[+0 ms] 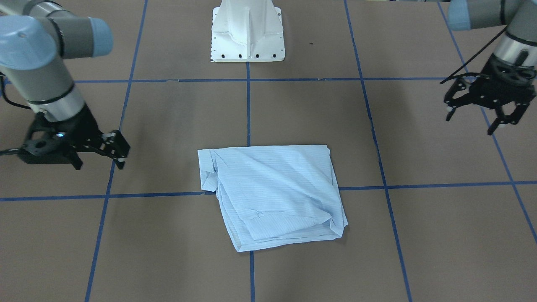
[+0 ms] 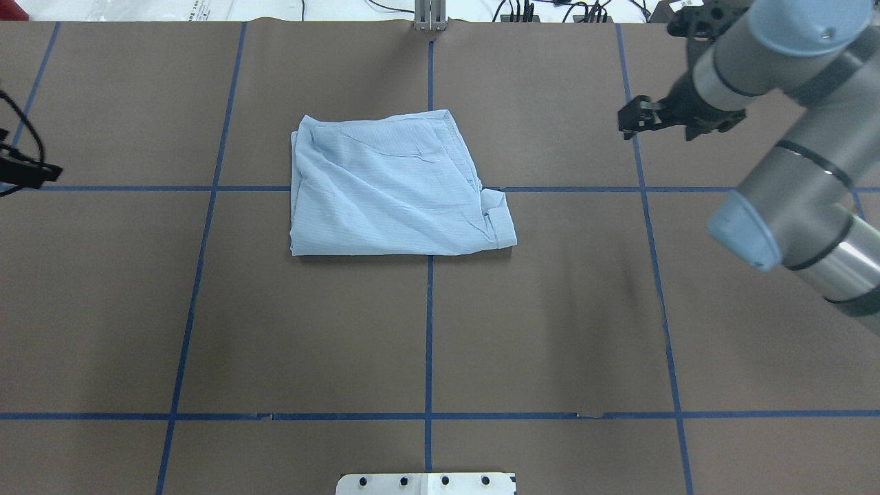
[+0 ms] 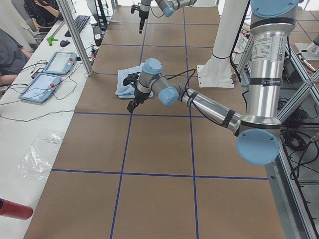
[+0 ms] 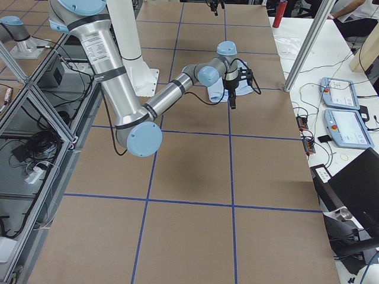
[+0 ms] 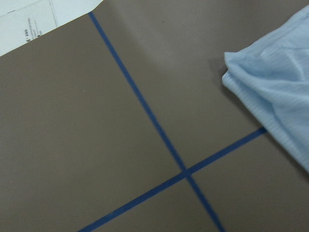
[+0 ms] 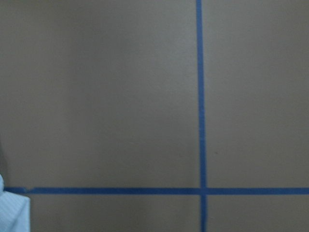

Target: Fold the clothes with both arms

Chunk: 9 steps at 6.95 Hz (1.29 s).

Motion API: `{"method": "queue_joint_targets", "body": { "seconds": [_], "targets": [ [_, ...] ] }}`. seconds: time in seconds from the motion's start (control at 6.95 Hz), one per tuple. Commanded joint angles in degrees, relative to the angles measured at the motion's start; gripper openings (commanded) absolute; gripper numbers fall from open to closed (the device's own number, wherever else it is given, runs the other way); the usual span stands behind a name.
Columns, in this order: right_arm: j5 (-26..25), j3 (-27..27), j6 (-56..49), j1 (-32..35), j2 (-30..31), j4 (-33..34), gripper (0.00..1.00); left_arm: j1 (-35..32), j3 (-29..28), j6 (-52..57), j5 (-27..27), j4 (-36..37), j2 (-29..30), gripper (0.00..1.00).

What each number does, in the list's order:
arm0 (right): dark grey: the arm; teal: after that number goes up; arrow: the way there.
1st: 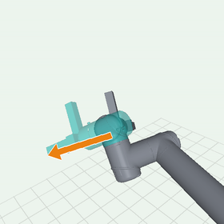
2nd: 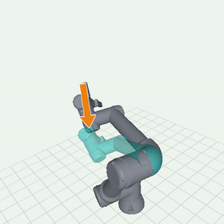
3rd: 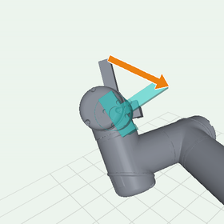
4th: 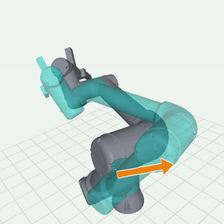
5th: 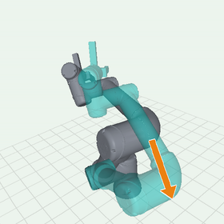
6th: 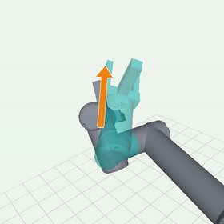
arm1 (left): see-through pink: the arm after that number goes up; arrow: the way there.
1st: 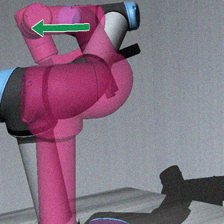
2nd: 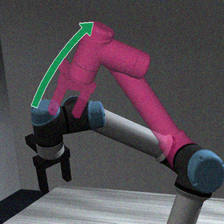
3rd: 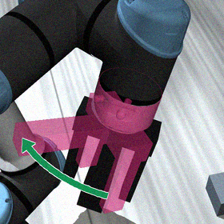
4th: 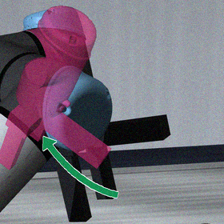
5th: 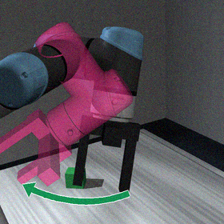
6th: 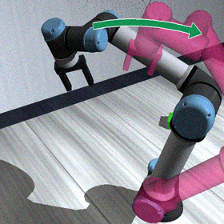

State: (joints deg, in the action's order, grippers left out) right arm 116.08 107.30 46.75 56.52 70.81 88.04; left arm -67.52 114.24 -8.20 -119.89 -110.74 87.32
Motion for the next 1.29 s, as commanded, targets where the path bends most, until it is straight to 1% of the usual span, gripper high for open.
{"method": "queue_joint_targets", "body": {
  "seconds": [0.0, 0.14, 0.29, 0.43, 0.58, 0.72, 0.86, 1.01, 1.15],
  "targets": [
    [7.73, 5.63, -21.43, 11.02, 15.78, 0.12, 1.00, -10.58, -0.16, 8.89, -3.60, 0.08, -8.27, 1.00],
    [9.49, 5.73, -32.23, 16.64, 21.50, 0.20, 1.00, -12.00, -0.94, 8.99, -3.60, 0.17, -11.52, 1.00],
    [11.16, 5.38, -40.87, 21.65, 25.65, 0.72, 1.00, -14.11, -3.04, 8.91, -3.25, -0.26, -12.34, 1.00],
    [12.05, 5.12, -44.95, 24.66, 29.96, 0.56, 1.00, -19.00, -5.15, 9.17, -3.86, 0.26, -12.43, 1.00],
    [11.97, 5.46, -45.08, 26.26, 34.26, -0.06, 1.00, -19.66, -7.52, 12.91, -6.65, 0.26, -12.61, 1.00],
    [11.97, 4.42, -45.08, 26.45, 37.35, 0.03, 1.00, -20.27, -10.33, 17.30, -10.68, 0.26, -13.22, 1.00],
    [12.49, 3.89, -45.00, 26.71, 38.51, 0.03, 1.00, -22.28, -11.66, 19.43, -11.94, 0.26, -13.40, 1.00],
    [12.67, 3.80, -44.91, 27.41, 39.22, 0.03, 1.00, -23.17, -11.06, 21.54, -12.38, 0.17, -15.32, 1.00],
    [14.42, 3.89, -45.60, 28.90, 39.49, 0.03, 1.00, -23.70, -10.97, 21.73, -13.52, 0.35, -15.42, 1.00]
  ]
}}
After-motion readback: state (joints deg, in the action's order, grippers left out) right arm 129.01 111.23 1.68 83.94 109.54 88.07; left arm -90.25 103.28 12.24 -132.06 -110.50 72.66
